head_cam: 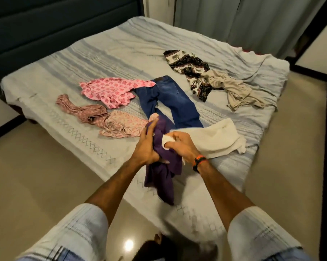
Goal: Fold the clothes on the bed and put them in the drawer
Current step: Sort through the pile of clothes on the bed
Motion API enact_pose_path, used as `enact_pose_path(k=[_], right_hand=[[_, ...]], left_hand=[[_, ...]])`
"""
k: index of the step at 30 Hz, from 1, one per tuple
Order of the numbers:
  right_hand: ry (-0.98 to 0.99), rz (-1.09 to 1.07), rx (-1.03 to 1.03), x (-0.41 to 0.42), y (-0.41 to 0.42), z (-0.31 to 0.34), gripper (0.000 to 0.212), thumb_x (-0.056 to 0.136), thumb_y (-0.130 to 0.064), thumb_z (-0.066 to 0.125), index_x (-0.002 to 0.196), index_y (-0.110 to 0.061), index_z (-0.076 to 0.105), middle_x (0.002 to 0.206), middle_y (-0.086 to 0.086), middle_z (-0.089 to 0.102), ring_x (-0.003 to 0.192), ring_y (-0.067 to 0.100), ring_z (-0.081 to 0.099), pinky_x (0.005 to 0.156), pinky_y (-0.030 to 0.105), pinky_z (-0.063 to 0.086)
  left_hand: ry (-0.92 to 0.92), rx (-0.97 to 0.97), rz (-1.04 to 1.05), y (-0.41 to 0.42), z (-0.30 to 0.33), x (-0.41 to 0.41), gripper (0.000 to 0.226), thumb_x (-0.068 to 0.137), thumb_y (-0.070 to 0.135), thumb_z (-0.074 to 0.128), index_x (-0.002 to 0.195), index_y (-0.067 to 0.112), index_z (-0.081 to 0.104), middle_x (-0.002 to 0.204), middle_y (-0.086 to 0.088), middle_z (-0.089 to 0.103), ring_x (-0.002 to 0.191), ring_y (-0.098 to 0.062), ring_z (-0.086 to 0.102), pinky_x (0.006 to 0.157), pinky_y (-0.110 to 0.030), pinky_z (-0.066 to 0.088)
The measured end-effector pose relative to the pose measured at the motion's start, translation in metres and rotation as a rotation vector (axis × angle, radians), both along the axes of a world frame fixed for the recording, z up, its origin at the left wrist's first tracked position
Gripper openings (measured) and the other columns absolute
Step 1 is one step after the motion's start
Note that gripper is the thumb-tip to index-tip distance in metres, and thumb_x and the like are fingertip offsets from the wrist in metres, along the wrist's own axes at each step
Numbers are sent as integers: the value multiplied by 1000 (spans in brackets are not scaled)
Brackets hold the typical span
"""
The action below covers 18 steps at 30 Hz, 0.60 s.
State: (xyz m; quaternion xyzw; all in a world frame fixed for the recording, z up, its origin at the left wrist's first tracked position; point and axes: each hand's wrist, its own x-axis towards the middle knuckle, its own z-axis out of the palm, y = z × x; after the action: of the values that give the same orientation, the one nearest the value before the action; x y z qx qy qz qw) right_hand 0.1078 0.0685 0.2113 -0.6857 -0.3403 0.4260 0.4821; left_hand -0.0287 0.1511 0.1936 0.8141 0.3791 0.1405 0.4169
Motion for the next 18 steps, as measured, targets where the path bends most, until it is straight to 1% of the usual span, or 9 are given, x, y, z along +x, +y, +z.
enact_pose_path(k=[1, 3, 5, 8, 11, 13, 15, 17, 18], right_hand=[[-32, 36, 36, -2, 2, 6, 27, 71, 6, 72, 92, -10, 69, 86, 3, 68, 81, 15, 62, 74, 24, 50], [-60, 118, 106, -17, 0, 22, 27, 66, 3, 71, 88, -11, 67, 85, 1, 67, 78, 13, 60, 72, 20, 49], [-107, 210, 170, -33, 5, 37, 28, 63, 0, 69, 89, -11, 66, 89, 2, 67, 79, 12, 60, 72, 17, 49], [-134, 299, 221, -52, 22, 54, 36, 68, 8, 70, 100, -7, 66, 92, 3, 67, 79, 7, 61, 73, 18, 50], [-146, 328, 252, -62, 44, 64, 48, 71, 9, 75, 115, -4, 63, 102, 4, 69, 87, 9, 64, 79, 22, 53], [-156, 262, 276, -64, 63, 64, 62, 66, 0, 86, 121, -8, 59, 105, -1, 68, 93, 8, 66, 82, 23, 52], [-204, 123, 327, -67, 83, 61, 80, 58, -12, 94, 127, -10, 54, 108, 0, 67, 98, 13, 67, 87, 25, 53], [-350, 55, 321, -69, 102, 54, 98, 50, -35, 95, 134, -13, 48, 123, 4, 59, 105, 16, 62, 93, 25, 51], [-432, 54, 255, -69, 108, 47, 110, 44, -48, 95, 138, -17, 46, 132, 4, 52, 111, 17, 57, 98, 29, 49]], left_hand=[[-18, 22, -50, -1, 6, -3, 123, 48, 44, 90, 149, 49, 19, 157, -4, 24, 142, -26, 34, 113, -40, 35], [-48, 31, -56, -6, 16, -18, 117, 42, 56, 90, 143, 51, 33, 152, 0, 33, 137, -23, 41, 111, -44, 40], [-77, 39, 14, -4, 22, -33, 102, 42, 65, 87, 134, 43, 49, 142, 1, 48, 127, -21, 52, 105, -45, 46], [-233, -8, 148, 10, 30, -51, 67, 57, 53, 75, 118, 26, 64, 115, 2, 68, 105, -16, 65, 91, -45, 53], [-289, 43, 151, 36, 45, -62, 55, 60, 49, 68, 109, 24, 67, 106, 6, 71, 97, -13, 67, 84, -35, 55], [-277, 68, 118, 62, 52, -68, 46, 61, 49, 67, 104, 32, 65, 107, 7, 69, 97, -12, 65, 79, -24, 51], [-282, 102, 85, 95, 55, -70, 44, 62, 51, 68, 101, 30, 67, 109, 3, 69, 98, -14, 65, 82, -26, 51], [-310, 97, 82, 124, 55, -74, 43, 61, 53, 69, 96, 26, 69, 105, 1, 70, 94, -12, 64, 84, -30, 52], [-322, 76, 92, 135, 57, -77, 36, 62, 51, 71, 91, 30, 69, 100, 3, 70, 90, -10, 64, 82, -32, 53]])
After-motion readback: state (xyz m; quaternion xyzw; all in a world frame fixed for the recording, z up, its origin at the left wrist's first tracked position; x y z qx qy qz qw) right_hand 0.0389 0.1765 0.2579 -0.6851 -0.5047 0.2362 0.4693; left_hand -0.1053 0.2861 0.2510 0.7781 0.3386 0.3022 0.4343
